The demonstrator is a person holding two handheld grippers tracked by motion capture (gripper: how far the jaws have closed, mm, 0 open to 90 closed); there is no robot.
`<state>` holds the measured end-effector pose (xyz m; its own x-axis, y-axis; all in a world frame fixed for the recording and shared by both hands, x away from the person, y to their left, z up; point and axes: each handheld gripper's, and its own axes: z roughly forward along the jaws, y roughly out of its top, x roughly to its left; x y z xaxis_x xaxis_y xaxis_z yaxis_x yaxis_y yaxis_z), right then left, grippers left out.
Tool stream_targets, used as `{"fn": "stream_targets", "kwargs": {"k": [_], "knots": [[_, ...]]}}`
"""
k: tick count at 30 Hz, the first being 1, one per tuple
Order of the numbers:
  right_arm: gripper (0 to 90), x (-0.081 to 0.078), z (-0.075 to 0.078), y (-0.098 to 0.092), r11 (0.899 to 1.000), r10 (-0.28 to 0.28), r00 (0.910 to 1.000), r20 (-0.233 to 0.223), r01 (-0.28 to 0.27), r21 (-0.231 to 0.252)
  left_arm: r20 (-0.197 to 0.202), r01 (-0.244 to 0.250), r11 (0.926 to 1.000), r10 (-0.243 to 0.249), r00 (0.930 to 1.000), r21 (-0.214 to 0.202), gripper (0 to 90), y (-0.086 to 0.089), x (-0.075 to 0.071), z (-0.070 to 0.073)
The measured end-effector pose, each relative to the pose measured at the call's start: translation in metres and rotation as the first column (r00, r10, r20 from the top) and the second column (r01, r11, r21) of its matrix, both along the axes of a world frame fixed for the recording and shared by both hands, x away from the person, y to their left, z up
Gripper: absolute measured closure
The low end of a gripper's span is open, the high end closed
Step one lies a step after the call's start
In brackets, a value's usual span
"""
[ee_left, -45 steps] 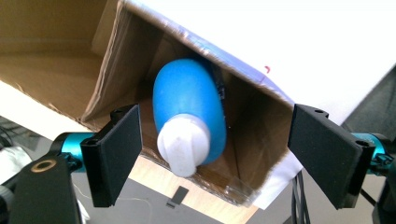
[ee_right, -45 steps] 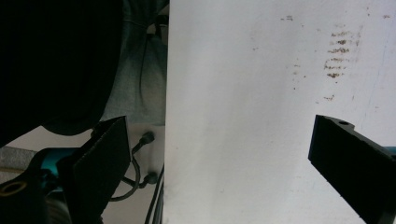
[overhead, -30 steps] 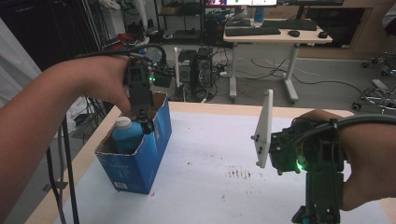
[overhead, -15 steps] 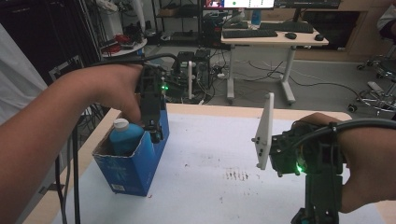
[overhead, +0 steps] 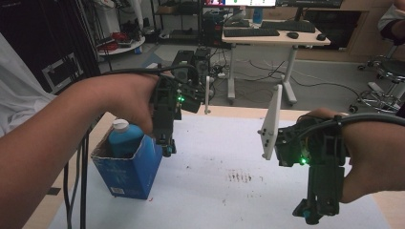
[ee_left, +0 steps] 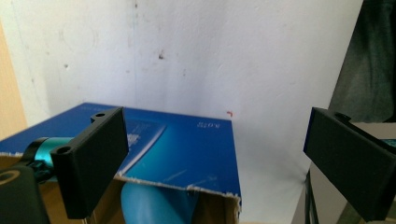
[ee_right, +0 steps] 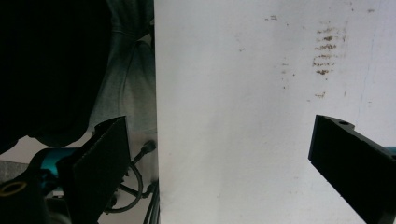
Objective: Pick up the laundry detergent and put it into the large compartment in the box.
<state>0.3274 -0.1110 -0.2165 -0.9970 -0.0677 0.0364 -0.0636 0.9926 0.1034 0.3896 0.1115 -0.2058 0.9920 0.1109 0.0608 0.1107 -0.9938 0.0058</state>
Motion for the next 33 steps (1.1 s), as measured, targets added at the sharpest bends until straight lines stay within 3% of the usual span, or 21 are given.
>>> {"fn": "stream_targets", "kwargs": {"k": [9,33], "knots": [[5.0,0.006,-0.002,-0.001,1.000,-0.004,1.0000,-0.001,0.004,-0.006,-0.018,0.032,0.9995,-0.032,0.9993,0.003,6.5,-0.005,-0.003,-0.001],[5.0,0.012,-0.005,-0.008,1.000,-0.019,0.9998,-0.002,0.019,-0.016,-0.014,-0.012,0.9998,0.012,0.9998,0.014,6.5,-0.001,0.011,-0.007]]}}
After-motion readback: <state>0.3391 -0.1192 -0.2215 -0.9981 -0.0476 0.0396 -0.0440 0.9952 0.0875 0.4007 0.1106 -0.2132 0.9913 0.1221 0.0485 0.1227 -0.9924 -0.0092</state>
